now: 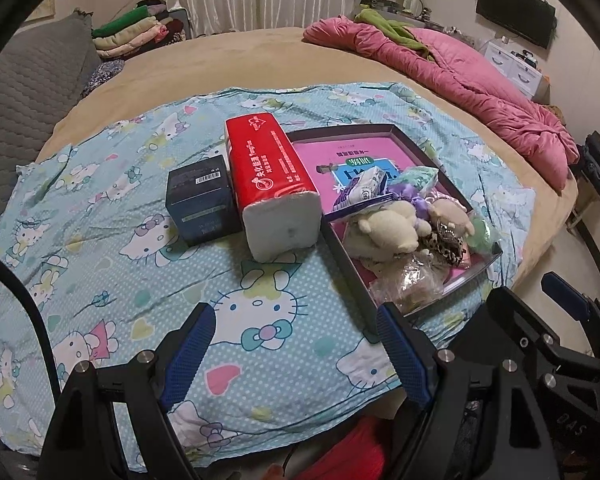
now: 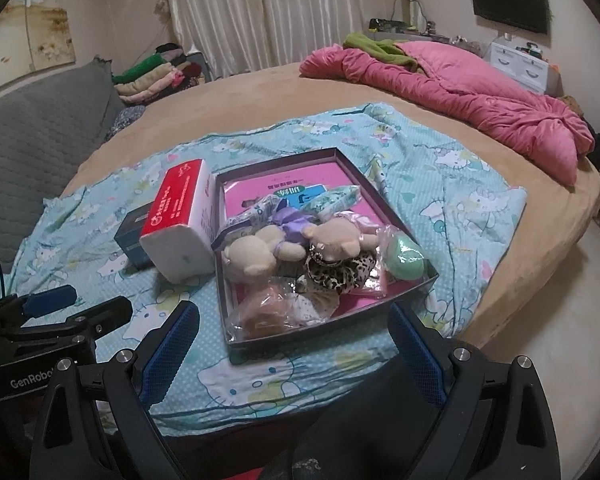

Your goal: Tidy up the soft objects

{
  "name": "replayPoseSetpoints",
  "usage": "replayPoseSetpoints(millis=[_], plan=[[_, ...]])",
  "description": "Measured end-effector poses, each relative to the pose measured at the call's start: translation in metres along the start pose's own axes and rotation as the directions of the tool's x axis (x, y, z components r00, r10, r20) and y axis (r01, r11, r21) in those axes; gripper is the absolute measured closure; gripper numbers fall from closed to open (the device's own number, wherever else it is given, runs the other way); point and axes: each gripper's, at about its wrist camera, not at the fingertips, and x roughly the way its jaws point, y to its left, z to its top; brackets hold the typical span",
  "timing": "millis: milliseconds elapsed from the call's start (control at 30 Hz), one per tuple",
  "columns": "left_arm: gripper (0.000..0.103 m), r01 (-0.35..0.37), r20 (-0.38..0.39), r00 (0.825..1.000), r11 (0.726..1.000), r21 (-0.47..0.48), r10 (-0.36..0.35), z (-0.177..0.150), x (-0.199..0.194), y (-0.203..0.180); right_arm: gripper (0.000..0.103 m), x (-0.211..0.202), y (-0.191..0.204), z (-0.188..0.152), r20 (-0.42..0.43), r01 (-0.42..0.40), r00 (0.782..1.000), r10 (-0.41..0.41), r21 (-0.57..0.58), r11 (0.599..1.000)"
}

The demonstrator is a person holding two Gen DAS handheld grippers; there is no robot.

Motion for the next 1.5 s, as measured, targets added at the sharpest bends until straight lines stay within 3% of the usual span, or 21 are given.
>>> replayPoseSetpoints(millis=[1500], plan=[[0.021,-0.013,-0.008,1.000,1.000,0.001,0.013,-0.0039,0.0028,-0.0009,0.008,0.0012,-0.0016,0.0021,-0.002,-0.006,1.000,0.006,0.009,1.000]])
